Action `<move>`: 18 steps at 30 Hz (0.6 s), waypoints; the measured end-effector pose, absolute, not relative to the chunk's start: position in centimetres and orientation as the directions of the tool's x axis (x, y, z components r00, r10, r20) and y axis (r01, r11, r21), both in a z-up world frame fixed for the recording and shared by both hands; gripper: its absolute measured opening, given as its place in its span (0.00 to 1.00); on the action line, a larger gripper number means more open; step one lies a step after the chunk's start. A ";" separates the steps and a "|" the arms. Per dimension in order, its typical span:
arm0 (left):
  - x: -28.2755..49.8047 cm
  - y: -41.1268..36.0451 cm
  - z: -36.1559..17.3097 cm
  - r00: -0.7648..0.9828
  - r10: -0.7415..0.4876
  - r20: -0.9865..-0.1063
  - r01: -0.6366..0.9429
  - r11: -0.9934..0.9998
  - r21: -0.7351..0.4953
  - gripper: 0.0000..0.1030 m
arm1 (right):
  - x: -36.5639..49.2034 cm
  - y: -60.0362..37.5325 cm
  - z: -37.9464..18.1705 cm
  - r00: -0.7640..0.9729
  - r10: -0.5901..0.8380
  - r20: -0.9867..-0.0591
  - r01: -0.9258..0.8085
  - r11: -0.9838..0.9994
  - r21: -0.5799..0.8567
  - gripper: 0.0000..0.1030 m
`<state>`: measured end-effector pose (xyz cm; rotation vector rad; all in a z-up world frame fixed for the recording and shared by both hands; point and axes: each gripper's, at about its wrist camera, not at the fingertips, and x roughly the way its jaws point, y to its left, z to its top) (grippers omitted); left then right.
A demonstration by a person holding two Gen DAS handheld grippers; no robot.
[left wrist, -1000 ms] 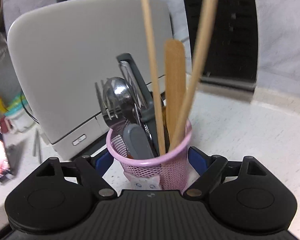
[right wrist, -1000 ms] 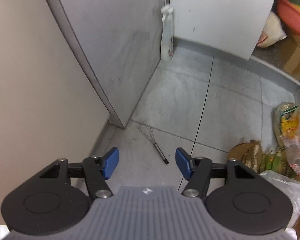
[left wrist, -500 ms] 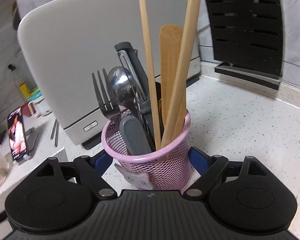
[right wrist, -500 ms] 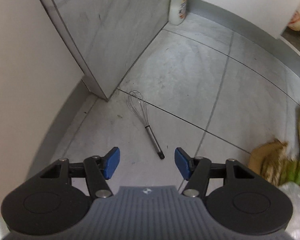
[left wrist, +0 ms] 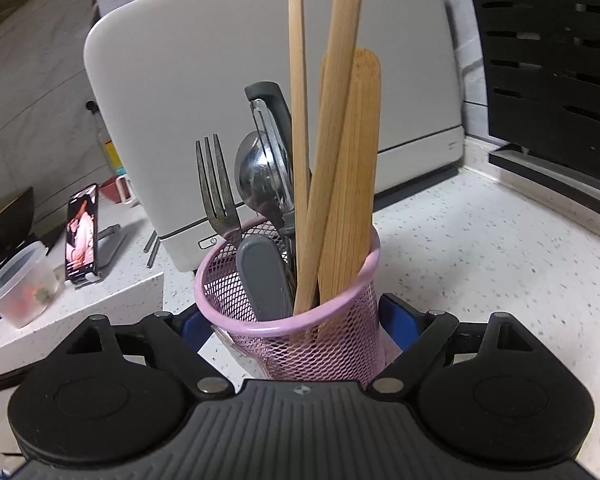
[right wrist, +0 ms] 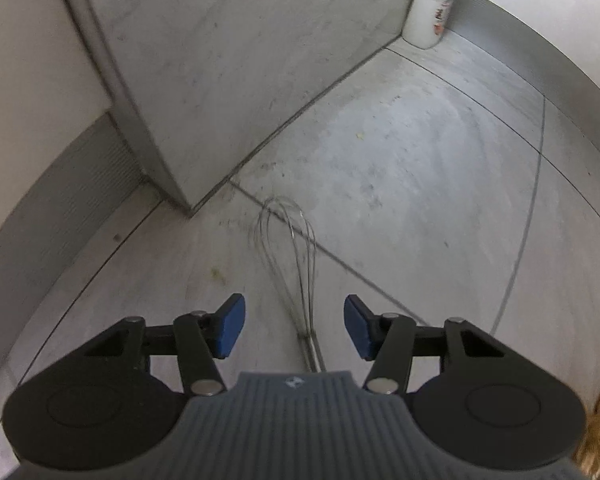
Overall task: Organize utensils
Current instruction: 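Lower the right gripper to the metal whisk on the floor and grasp its handle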
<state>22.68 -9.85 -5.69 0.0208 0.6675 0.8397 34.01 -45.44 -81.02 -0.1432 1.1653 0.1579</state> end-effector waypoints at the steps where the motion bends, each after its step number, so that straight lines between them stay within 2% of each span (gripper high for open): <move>1: 22.7 -9.9 -5.8 0.477 0.700 -0.532 -0.685 0.675 0.273 0.99 | 34.6 -45.3 -81.6 0.383 0.054 -0.922 -0.201 0.979 -0.027 0.54; 11: 23.6 -9.8 -6.7 0.445 0.738 -0.508 -0.717 0.633 0.292 1.00 | 37.9 -44.3 -85.4 0.322 0.034 -0.946 -0.177 0.984 -0.025 0.53; 14: 23.6 -9.8 -6.8 0.444 0.740 -0.506 -0.721 0.630 0.289 1.00 | 37.9 -44.3 -85.4 0.332 0.046 -0.942 -0.175 0.984 -0.014 0.50; 15: 23.6 -9.8 -6.8 0.444 0.741 -0.504 -0.721 0.629 0.290 1.00 | 38.0 -44.3 -85.4 0.333 0.057 -0.941 -0.175 0.985 -0.002 0.43; 18: 23.7 -9.7 -7.0 0.441 0.744 -0.502 -0.722 0.626 0.294 1.00 | 37.9 -44.3 -85.3 0.335 0.051 -0.941 -0.169 0.986 -0.006 0.41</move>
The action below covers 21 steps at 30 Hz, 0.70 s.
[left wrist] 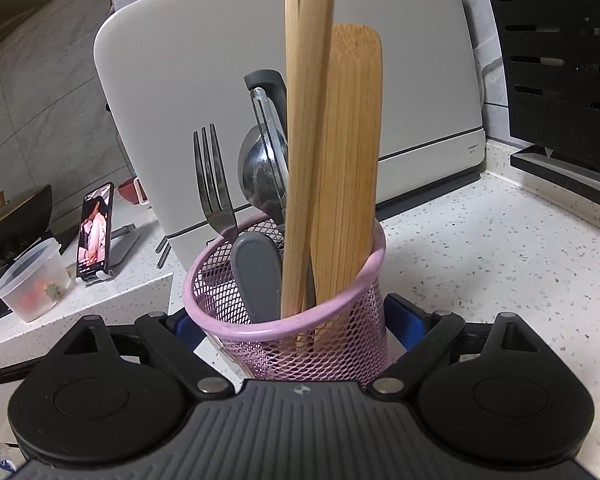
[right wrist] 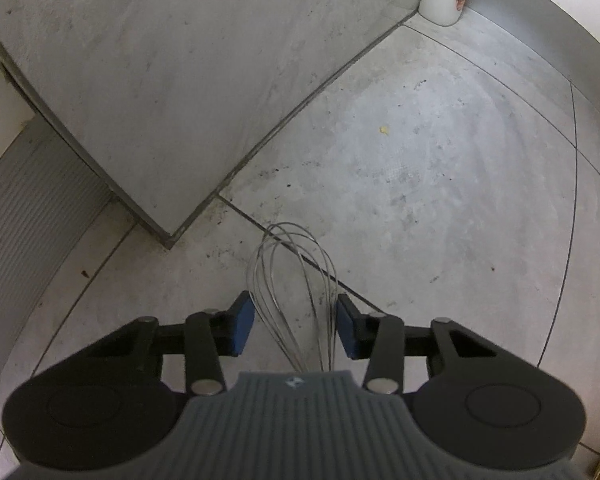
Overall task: Organize utensils
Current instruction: 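Lower the right gripper to the metal whisk on the floor and grasp its handle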
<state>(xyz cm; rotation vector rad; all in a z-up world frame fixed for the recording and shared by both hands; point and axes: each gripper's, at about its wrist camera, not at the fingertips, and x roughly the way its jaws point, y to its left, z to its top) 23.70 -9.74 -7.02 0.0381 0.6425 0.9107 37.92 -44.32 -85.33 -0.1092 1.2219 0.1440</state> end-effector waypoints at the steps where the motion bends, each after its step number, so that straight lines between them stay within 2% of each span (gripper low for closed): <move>1: 23.7 -9.7 -7.0 0.439 0.745 -0.503 -0.722 0.625 0.296 1.00 | 37.8 -44.3 -85.3 0.336 0.047 -0.941 -0.163 0.987 -0.009 0.41; 10: 24.1 -9.1 -7.1 0.448 0.731 -0.515 -0.707 0.642 0.296 1.00 | 35.2 -46.4 -81.6 0.391 0.040 -0.920 -0.113 0.994 -0.004 0.38; 21: 24.2 -8.3 -7.4 0.484 0.691 -0.537 -0.653 0.694 0.304 1.00 | 30.5 -48.4 -70.9 0.459 0.051 -0.887 -0.057 0.998 0.028 0.34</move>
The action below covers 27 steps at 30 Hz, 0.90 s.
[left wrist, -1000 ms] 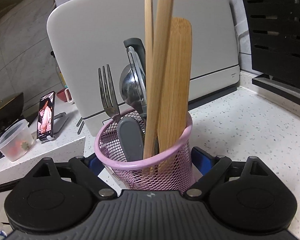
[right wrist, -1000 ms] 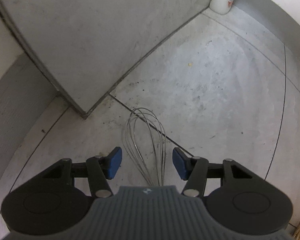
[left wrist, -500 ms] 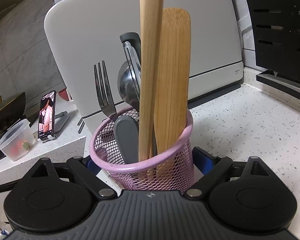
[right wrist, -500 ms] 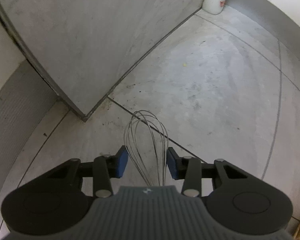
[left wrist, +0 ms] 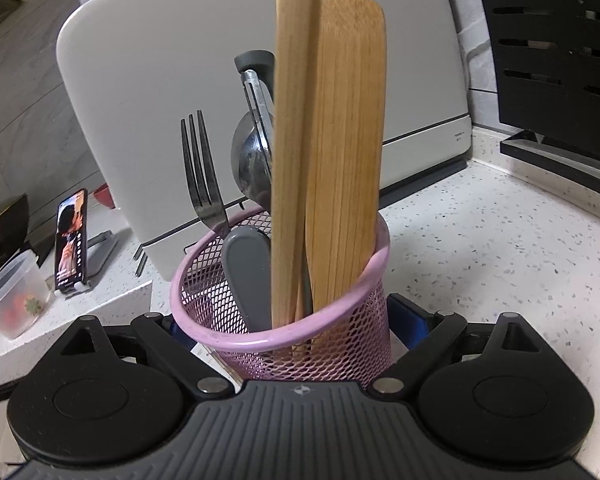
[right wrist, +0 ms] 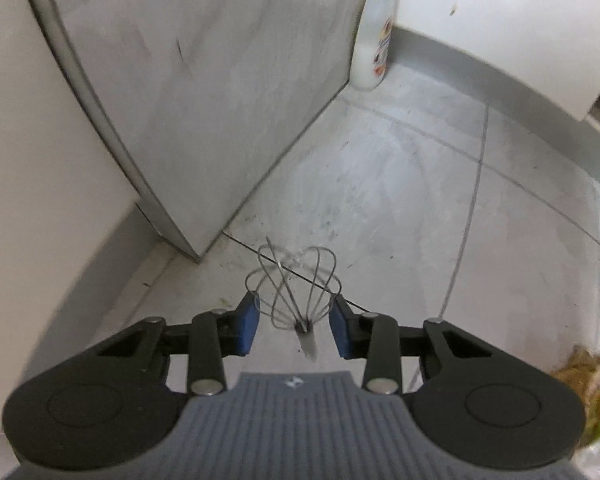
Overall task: Organize utensils
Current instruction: 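Lower the right gripper to the metal whisk on the floor and grasp its handle, then lift the whisk with the right gripper and carry it to the pink cup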
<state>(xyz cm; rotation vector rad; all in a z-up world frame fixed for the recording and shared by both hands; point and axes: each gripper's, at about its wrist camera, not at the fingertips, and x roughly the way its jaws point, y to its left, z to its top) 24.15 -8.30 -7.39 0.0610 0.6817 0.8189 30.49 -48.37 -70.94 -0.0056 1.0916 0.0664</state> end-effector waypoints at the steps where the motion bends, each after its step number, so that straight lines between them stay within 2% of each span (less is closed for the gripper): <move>1: 24.1 -8.2 -7.3 0.489 0.686 -0.539 -0.650 0.699 0.299 1.00 | 30.1 -48.5 -69.8 0.458 0.052 -0.887 -0.046 0.998 0.035 0.33; 3: 24.0 -8.2 -7.3 0.502 0.676 -0.540 -0.643 0.709 0.289 1.00 | 28.9 -48.5 -67.4 0.464 0.040 -0.885 -0.033 0.999 0.028 0.23; 13: 22.4 -7.4 -6.5 0.594 0.571 -0.566 -0.555 0.801 0.225 1.00 | 22.8 -47.8 -54.9 0.540 0.013 -0.841 0.026 0.999 0.032 0.23; 19: 21.1 -6.4 -5.5 0.665 0.472 -0.579 -0.493 0.860 0.133 1.00 | 19.1 -47.2 -46.1 0.612 0.001 -0.791 0.047 0.998 0.038 0.23; 24: 20.0 -6.1 -4.7 0.702 0.431 -0.567 -0.413 0.895 0.169 1.00 | 15.9 -46.0 -38.2 0.649 0.017 -0.760 0.048 0.997 0.063 0.23; 26: 19.7 -5.8 -4.4 0.707 0.411 -0.575 -0.386 0.906 0.172 1.00 | 14.9 -45.3 -34.8 0.660 0.022 -0.751 0.029 0.998 0.055 0.16; 27: 19.6 -5.7 -4.3 0.709 0.399 -0.581 -0.369 0.913 0.176 1.00 | 14.2 -45.0 -33.0 0.666 0.023 -0.746 0.019 0.999 0.048 0.17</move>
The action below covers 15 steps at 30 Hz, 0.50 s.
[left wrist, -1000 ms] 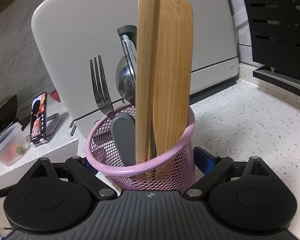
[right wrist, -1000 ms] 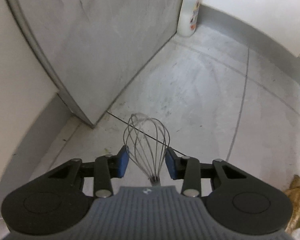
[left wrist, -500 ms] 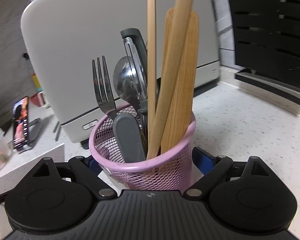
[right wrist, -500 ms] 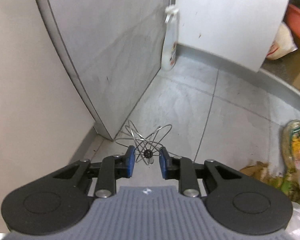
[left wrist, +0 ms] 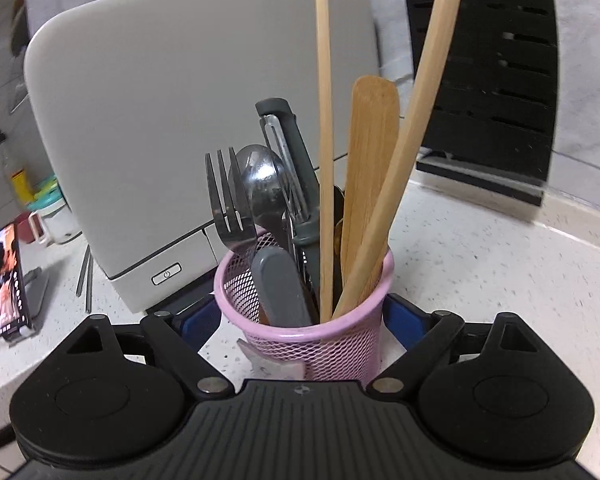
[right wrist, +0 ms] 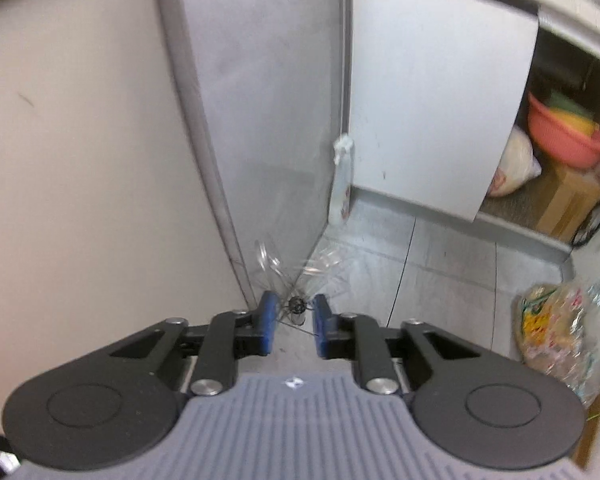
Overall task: Organize utensils
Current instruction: 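Lift the whisk with the right gripper and carry it to the pink cup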
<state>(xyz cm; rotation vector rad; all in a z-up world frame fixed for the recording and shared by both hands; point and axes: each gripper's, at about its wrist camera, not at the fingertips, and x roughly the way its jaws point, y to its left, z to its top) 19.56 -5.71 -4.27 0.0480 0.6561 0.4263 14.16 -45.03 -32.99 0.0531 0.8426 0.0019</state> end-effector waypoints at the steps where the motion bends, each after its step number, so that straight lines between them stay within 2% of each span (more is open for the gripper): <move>1: 19.4 -5.5 -4.2 0.710 0.385 -0.589 -0.354 0.919 0.173 1.00 | 13.6 -44.7 -31.2 0.672 0.025 -0.740 0.006 0.999 0.040 0.17; 4: 19.0 -4.6 -4.3 0.727 0.337 -0.598 -0.298 0.940 0.167 1.00 | 11.9 -43.8 -26.2 0.700 0.040 -0.713 -0.028 0.999 0.028 0.17; 9: 17.2 -3.9 -4.3 0.811 0.255 -0.527 -0.171 0.964 0.204 1.00 | 9.0 -43.0 -17.6 0.756 0.047 -0.653 -0.064 0.998 -0.003 0.17; 15: 17.2 -2.9 -5.0 0.847 0.150 -0.510 -0.066 0.982 0.179 1.00 | 7.6 -41.0 -8.6 0.806 0.112 -0.581 -0.136 0.991 0.003 0.17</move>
